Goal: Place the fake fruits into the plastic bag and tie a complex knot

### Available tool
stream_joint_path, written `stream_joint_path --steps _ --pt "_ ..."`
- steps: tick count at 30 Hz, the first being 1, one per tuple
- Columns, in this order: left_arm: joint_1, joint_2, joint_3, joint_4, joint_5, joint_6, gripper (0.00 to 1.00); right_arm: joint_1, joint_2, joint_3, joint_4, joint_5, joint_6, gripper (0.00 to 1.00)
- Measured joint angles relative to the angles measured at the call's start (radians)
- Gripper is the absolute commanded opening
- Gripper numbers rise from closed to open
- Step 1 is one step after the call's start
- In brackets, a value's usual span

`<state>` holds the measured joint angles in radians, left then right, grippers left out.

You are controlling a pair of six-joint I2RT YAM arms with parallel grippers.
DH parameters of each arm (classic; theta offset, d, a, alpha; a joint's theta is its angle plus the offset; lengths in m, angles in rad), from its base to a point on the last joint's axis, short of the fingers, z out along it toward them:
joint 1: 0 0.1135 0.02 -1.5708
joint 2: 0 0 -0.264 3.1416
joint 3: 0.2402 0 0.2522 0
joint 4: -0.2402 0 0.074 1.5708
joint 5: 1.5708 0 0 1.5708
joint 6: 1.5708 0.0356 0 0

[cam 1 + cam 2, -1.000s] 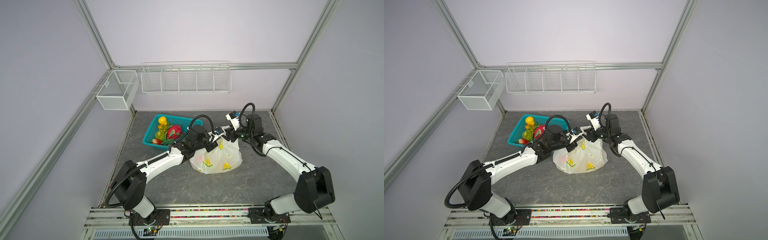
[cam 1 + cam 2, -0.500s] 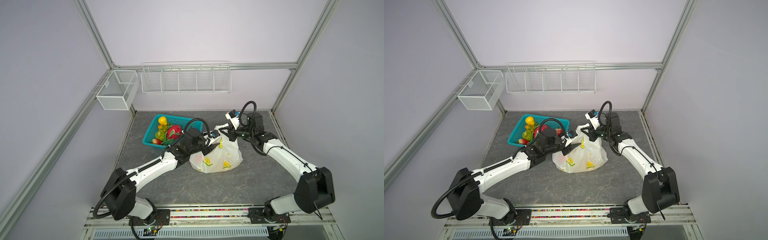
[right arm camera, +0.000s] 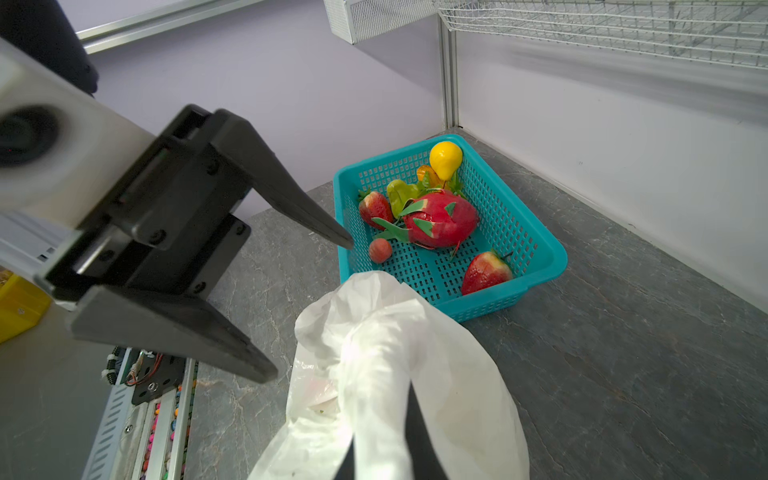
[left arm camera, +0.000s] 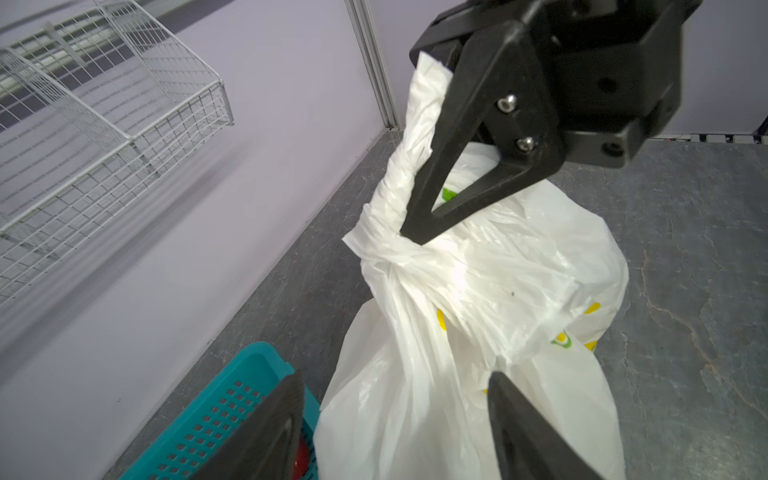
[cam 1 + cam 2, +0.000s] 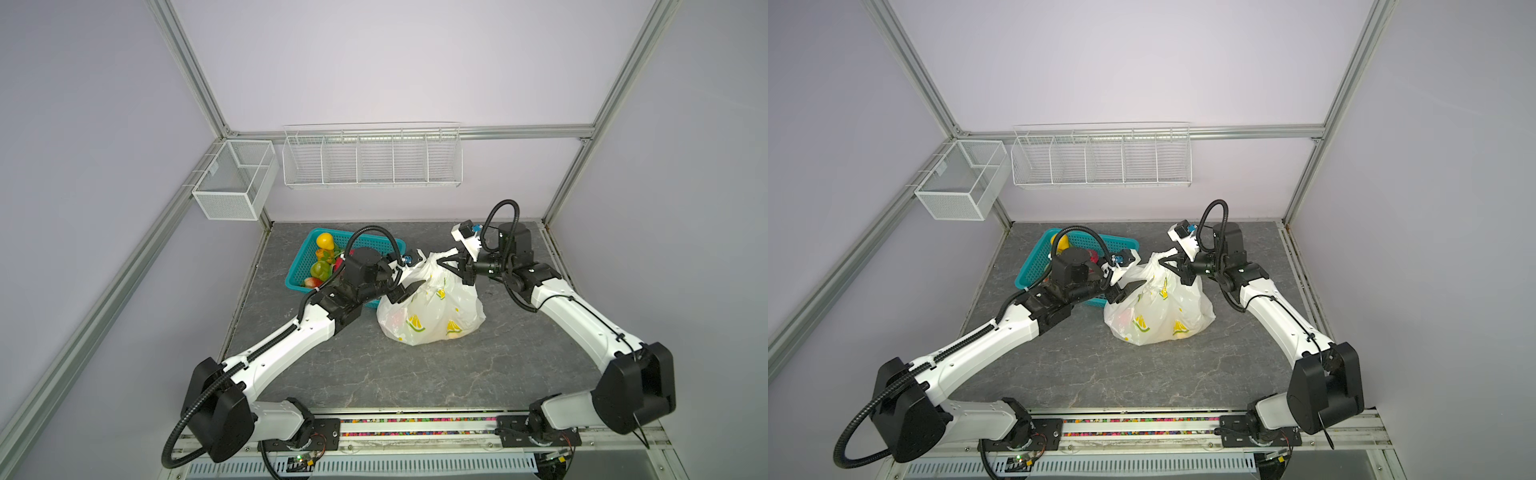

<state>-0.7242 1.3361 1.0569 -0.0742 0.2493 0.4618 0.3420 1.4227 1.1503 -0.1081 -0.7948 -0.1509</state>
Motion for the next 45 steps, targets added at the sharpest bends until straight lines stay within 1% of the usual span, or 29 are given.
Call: stream_joint_path --steps 6,8,10,11,13,14,17,19,23,29,33,41,44,45 --pt "-0.001 0.079 0.028 -0.038 -0.012 0.024 0.72 0.002 -0.011 0.002 -0.004 -0.011 0.0 0.07" --pt "-0.001 0.106 0.048 -0.046 -0.016 0.03 0.71 0.005 -0.011 0.002 -0.004 -0.012 0.0 0.07" --pt "-0.003 0.13 0.07 -0.047 -0.022 0.034 0.67 0.007 -0.011 0.002 -0.006 -0.011 0.0 0.07" --pt "-0.005 0.14 0.078 -0.047 -0.023 0.035 0.64 0.009 -0.011 0.002 -0.006 -0.011 0.0 0.07" --pt "-0.009 0.153 0.09 -0.049 -0.028 0.034 0.52 0.01 -0.011 0.003 -0.008 -0.01 -0.005 0.07" --pt "-0.01 0.155 0.092 -0.048 -0.029 0.028 0.48 0.011 -0.011 0.005 -0.013 -0.008 -0.01 0.07" --pt "-0.012 0.153 0.093 -0.039 -0.032 0.012 0.29 0.013 -0.011 0.024 -0.045 0.002 -0.04 0.07" --pt "-0.013 0.15 0.094 -0.037 -0.035 0.006 0.2 0.013 -0.011 0.041 -0.068 0.009 -0.065 0.07" --pt "-0.016 0.137 0.097 -0.043 -0.032 -0.021 0.09 0.014 -0.011 0.067 -0.111 0.03 -0.116 0.07" --pt "-0.016 0.105 0.097 -0.056 0.011 -0.099 0.0 0.027 -0.025 0.067 -0.129 0.101 -0.163 0.09" --pt "-0.016 0.08 0.097 -0.051 0.035 -0.187 0.0 0.042 -0.053 0.055 -0.111 0.144 -0.179 0.09" --pt "-0.028 0.064 0.097 -0.044 0.061 -0.397 0.0 0.06 -0.09 -0.026 0.0 0.204 -0.217 0.09" --pt "-0.029 0.065 0.097 -0.047 0.069 -0.463 0.11 0.063 -0.09 -0.043 0.034 0.207 -0.224 0.09" --pt "-0.029 0.065 0.097 -0.05 0.074 -0.479 0.16 0.064 -0.09 -0.048 0.044 0.208 -0.224 0.09"
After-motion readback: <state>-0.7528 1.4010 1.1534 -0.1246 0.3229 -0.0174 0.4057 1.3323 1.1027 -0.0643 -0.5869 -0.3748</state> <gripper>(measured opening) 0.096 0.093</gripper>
